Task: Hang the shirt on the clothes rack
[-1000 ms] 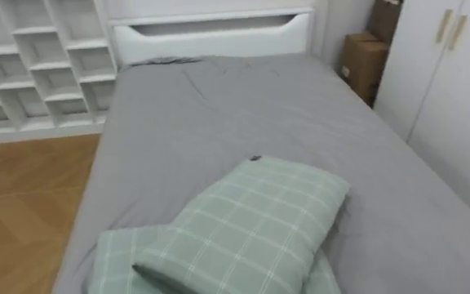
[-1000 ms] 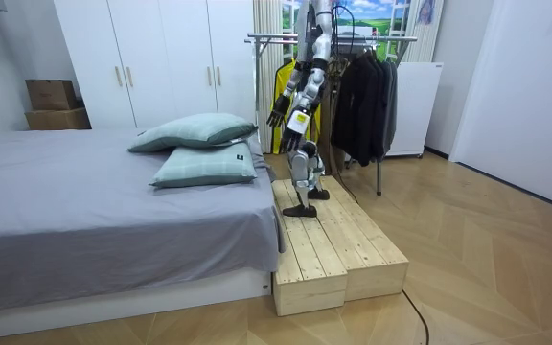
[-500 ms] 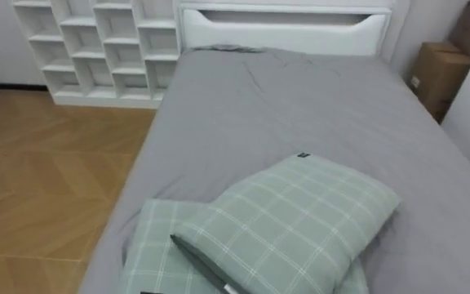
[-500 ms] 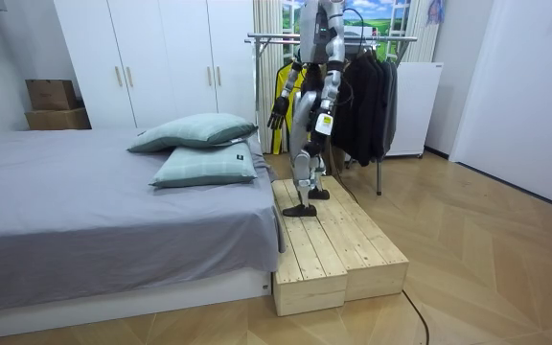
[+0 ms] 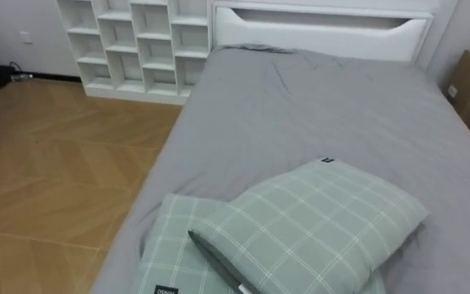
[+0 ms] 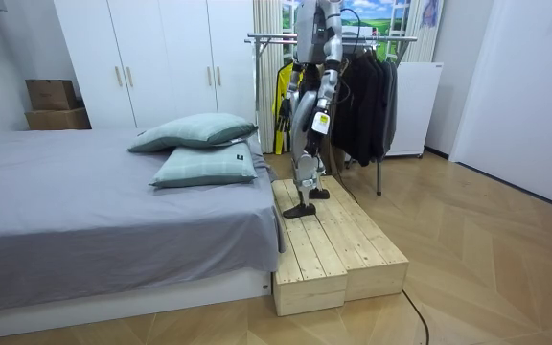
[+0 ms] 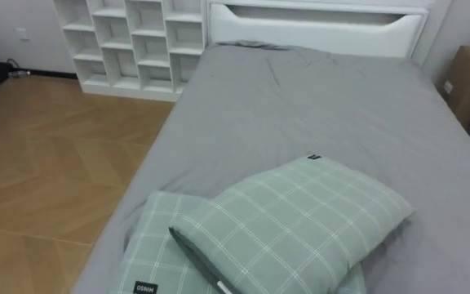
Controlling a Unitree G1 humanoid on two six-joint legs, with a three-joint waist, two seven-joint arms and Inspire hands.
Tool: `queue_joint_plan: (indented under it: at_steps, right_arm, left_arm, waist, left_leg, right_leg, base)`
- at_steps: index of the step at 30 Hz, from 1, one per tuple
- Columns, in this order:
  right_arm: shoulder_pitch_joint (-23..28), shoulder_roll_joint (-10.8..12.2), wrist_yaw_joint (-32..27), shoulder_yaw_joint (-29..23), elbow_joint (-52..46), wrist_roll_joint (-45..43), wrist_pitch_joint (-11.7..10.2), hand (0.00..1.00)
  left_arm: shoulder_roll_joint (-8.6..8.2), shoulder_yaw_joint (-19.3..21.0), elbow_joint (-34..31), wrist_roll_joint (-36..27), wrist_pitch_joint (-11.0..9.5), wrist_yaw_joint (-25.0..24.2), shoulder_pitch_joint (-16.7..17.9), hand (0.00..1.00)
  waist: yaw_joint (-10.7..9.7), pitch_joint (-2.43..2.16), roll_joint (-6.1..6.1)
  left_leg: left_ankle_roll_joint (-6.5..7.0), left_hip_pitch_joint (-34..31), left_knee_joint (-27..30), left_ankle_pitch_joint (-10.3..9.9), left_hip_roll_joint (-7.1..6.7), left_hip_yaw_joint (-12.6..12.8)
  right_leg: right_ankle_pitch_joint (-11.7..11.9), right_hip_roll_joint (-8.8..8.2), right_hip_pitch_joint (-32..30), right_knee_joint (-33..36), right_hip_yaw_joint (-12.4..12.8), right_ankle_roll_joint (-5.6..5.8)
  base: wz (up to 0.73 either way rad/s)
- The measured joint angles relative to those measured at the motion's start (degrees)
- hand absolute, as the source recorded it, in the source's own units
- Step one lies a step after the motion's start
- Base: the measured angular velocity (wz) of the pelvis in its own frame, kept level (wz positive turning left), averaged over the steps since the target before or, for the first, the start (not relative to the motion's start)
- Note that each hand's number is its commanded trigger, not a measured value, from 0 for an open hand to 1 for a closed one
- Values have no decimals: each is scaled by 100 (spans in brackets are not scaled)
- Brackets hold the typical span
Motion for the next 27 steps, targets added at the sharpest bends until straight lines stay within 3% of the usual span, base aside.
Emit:
queue_joint_plan:
  at_steps: [4, 7, 8, 12, 20, 27]
  right_arm:
    - [-5, -18, 49, -156, 95, 10, 36, 0]
    - [-37, -14, 58, -147, 106, 21, 42, 0]
    - [-50, -13, 61, -147, 107, 22, 44, 0]
    - [-85, -3, 63, -143, 107, 1, 56, 0]
    - [-116, -11, 67, -141, 102, -26, 181, 0]
    - [-121, -11, 67, -132, 96, -26, 181, 0]
  left_arm:
    - [-41, 9, 114, -25, 2, -18, 32, 0]
    - [-41, 10, 113, -51, 2, -4, 58, 0]
    - [-43, 10, 113, -50, 4, -4, 58, 0]
    - [-43, 29, 112, -55, 5, -5, 33, 0]
    - [-118, 33, 113, -44, 24, -69, -35, 0]
    - [-144, 31, 111, -46, 26, -127, -36, 0]
  waist:
    - [2, 26, 48]
    - [23, 12, 63]
    - [18, -25, 75]
    - [32, -37, 79]
    - [28, 22, 128]
    - [30, 4, 157]
  left_leg:
    - [-20, -1, -2, 24, 18, 42]
    - [-7, 7, -23, 60, 6, 71]
    - [-3, 8, -20, 65, -2, 64]
    - [-1, 40, -59, 66, -1, 113]
    - [5, 34, -50, 56, 2, 164]
    - [11, 32, -54, 53, -1, 194]
  right_leg:
    - [-17, -2, -19, -55, 2, -12]
    - [-20, -5, -14, -95, 14, -9]
    - [-20, -13, -12, -99, 26, -7]
    - [-18, -21, -8, -91, 134, -4]
    - [-19, -32, -24, -110, 138, 4]
    - [-21, -46, -38, -102, 150, 9]
  base:
    - [0]
    - [-1]
    - [0]
    - [-8]
    - [0]
    - [-1]
